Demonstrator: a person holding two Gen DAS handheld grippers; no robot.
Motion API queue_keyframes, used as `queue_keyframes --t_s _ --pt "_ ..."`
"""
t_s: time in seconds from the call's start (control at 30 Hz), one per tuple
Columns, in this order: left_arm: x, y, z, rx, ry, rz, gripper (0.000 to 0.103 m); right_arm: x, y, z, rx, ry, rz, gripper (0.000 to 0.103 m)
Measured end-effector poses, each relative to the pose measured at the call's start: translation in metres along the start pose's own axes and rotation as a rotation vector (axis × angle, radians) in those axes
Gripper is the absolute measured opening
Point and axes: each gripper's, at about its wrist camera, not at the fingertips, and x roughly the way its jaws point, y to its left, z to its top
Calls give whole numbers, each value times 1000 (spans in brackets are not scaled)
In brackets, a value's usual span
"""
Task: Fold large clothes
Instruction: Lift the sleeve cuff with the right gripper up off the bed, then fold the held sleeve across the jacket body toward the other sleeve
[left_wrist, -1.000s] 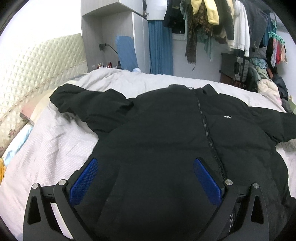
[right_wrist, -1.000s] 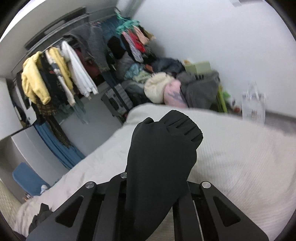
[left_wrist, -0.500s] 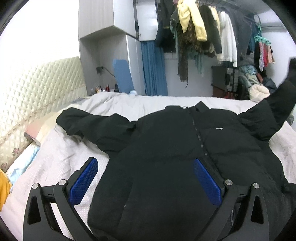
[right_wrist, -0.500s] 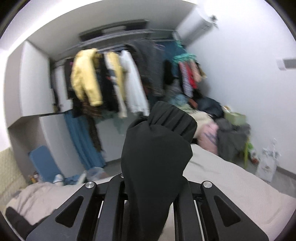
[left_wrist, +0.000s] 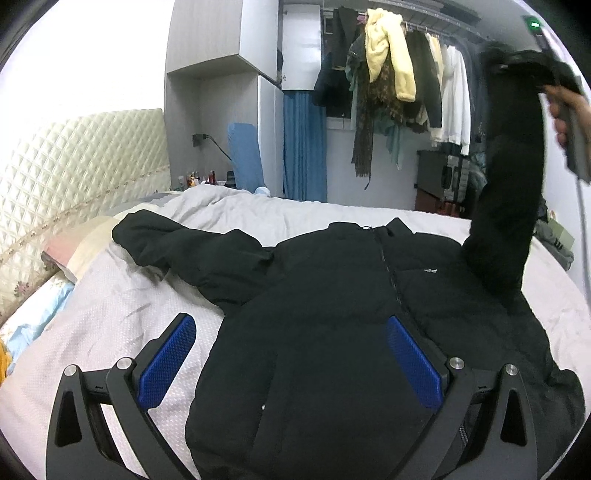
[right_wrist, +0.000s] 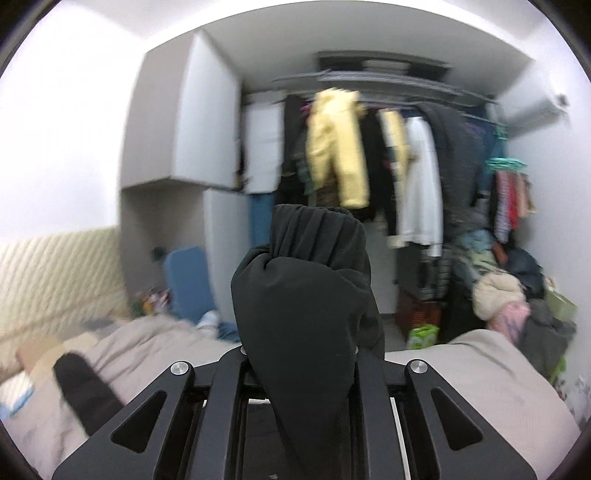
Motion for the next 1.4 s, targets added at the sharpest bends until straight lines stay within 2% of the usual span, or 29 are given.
queue_keyframes --t_s 0.27,0.43,0.67,0.77,0.87,0.93,0.97,1.0,1.03,1.1,1.27,1.4 --pt "7 31 3 -74 23 -18 103 48 126 -65 -66 136 172 12" --pt "13 52 2 -115 30 -10 103 88 187 -131 -73 258 252 12" --pt "33 83 0 -200 83 -7 103 120 241 -230 -106 454 311 14" --pt "40 84 -3 -200 101 -11 103 132 254 -269 -121 543 313 15" --pt "42 81 -6 -185 106 -18 103 142 257 -298 -126 626 309 22" --pt "43 78 -6 -176 105 -25 103 147 255 -305 -109 656 318 26" --pt "43 77 -7 -171 104 -29 103 148 253 -307 -92 666 328 32" --pt "43 75 -7 -166 104 -30 103 147 251 -305 -81 669 338 44" --pt "43 73 -7 -163 104 -31 103 145 250 -302 -70 664 358 48" --pt "44 72 -7 -159 108 -39 103 138 247 -294 -73 655 382 65" --pt "41 64 -7 -138 99 -43 103 115 235 -272 -60 611 418 66" --pt "37 58 -6 -125 93 -56 103 95 210 -245 -49 550 398 66"
